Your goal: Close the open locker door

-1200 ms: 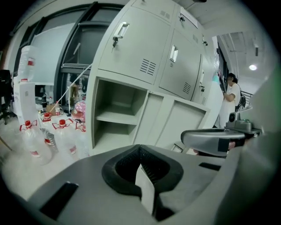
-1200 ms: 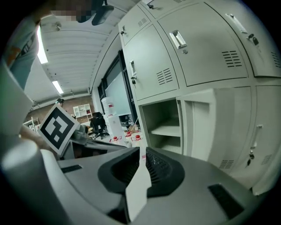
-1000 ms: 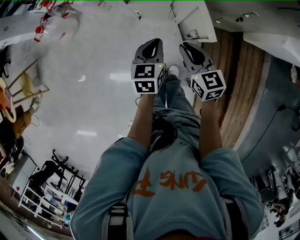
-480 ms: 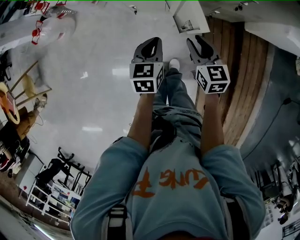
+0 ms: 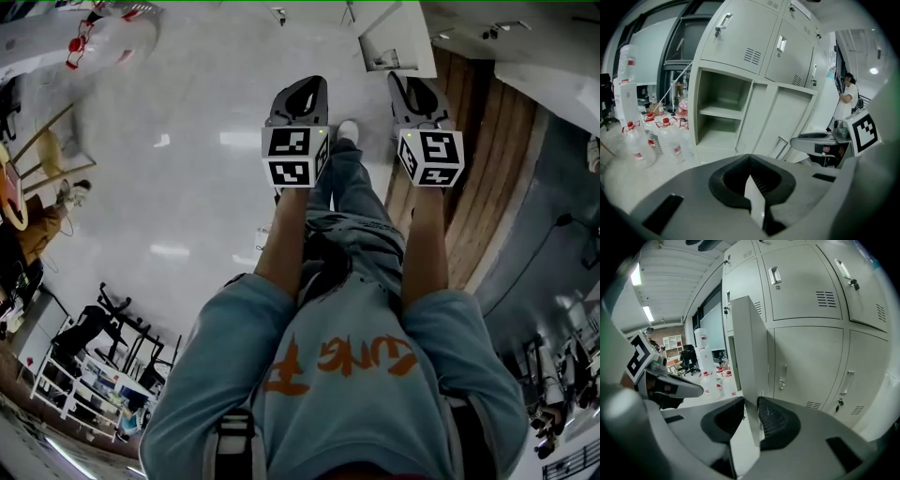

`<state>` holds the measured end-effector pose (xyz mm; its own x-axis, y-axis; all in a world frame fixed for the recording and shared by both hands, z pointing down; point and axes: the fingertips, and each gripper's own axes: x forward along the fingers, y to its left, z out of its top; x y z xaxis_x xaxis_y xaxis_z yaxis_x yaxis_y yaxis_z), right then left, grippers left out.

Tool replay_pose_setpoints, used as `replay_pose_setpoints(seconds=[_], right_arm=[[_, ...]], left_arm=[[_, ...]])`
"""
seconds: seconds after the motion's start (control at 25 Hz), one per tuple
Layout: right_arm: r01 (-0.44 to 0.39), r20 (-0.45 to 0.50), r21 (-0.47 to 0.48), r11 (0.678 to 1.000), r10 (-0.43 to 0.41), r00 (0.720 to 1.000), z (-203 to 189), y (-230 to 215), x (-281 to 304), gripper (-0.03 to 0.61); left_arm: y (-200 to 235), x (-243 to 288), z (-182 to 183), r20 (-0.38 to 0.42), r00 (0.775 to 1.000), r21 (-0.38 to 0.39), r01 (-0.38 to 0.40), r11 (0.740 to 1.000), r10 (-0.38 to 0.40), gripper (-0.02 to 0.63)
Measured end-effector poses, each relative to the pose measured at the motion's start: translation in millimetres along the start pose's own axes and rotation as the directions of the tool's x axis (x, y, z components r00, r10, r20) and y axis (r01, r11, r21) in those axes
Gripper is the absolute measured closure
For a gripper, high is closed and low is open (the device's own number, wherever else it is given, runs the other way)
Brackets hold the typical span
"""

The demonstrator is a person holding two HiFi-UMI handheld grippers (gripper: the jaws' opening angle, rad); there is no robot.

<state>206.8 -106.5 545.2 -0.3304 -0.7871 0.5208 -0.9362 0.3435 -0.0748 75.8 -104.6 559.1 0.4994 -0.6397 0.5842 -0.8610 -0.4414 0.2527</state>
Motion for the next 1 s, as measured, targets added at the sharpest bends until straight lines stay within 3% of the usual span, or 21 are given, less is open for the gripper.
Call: replay_pose_setpoints(seconds=[0.56, 1.0], right_arm=[[-0.084, -0.027, -0.068, 0.994, 0.082, 0.996, 13.9, 60.7, 28.4, 0.451], [-0.104, -0.044, -0.084, 0.991, 0.100, 0.994, 27.3, 95.0, 57.7, 0.428]], left_arm=[[50.0, -24.1, 6.3, 0.034, 0.998, -0.066, -0.056, 0.996, 0.059, 0.595], [102.1, -38.8, 8.2, 0.041, 0.993, -0.128, -0.102, 0.986, 0.108, 0.595]])
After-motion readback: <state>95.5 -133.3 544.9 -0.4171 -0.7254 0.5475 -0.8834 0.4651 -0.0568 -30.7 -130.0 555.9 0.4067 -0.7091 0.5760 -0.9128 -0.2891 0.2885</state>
